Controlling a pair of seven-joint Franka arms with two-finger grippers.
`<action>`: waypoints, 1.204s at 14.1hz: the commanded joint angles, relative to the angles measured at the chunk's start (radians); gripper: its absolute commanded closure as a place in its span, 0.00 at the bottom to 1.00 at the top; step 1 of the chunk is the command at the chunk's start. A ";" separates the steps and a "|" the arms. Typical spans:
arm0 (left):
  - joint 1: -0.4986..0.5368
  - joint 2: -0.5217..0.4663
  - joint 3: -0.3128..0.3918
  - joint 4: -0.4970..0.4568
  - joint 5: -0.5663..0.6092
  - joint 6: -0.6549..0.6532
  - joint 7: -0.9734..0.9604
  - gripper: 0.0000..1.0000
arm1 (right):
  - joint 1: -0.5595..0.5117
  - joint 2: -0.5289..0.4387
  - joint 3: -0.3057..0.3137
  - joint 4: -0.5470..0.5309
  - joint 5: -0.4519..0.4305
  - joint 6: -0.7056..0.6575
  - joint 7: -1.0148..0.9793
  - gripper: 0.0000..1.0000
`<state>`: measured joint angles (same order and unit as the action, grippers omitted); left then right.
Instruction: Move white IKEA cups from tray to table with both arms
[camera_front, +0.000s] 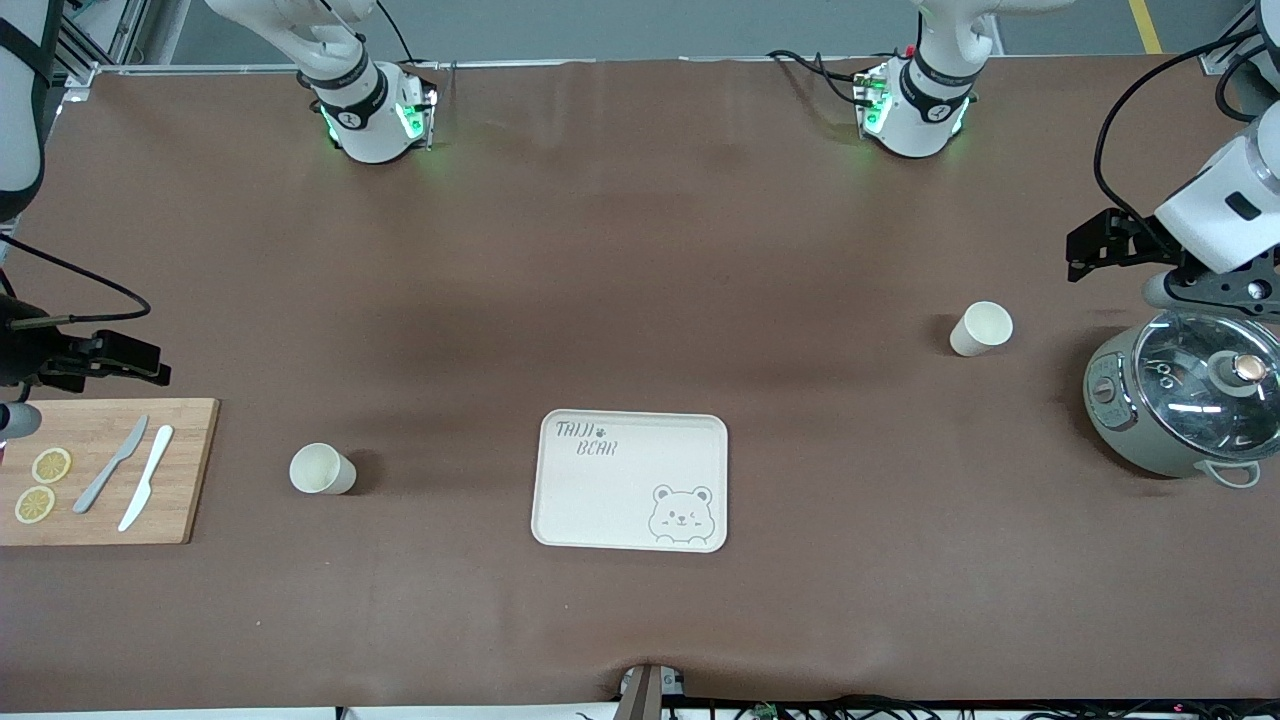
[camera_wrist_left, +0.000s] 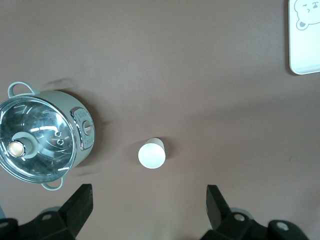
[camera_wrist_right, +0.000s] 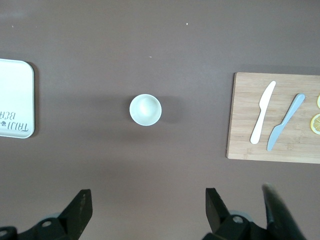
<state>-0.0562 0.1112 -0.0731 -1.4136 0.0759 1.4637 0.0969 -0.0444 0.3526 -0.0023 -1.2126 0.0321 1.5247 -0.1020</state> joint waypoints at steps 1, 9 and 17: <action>-0.001 0.007 0.001 0.019 -0.007 -0.019 0.018 0.00 | -0.028 -0.027 0.007 -0.007 -0.014 -0.034 0.016 0.00; 0.001 0.007 0.003 0.021 -0.067 -0.017 0.009 0.00 | -0.046 -0.031 0.008 -0.010 -0.014 -0.035 0.015 0.00; 0.004 0.010 0.003 0.021 -0.064 -0.013 0.003 0.00 | -0.045 -0.027 0.008 -0.013 -0.014 -0.034 0.015 0.00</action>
<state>-0.0537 0.1114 -0.0722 -1.4136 0.0224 1.4638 0.0973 -0.0813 0.3394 -0.0071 -1.2151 0.0308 1.4979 -0.0990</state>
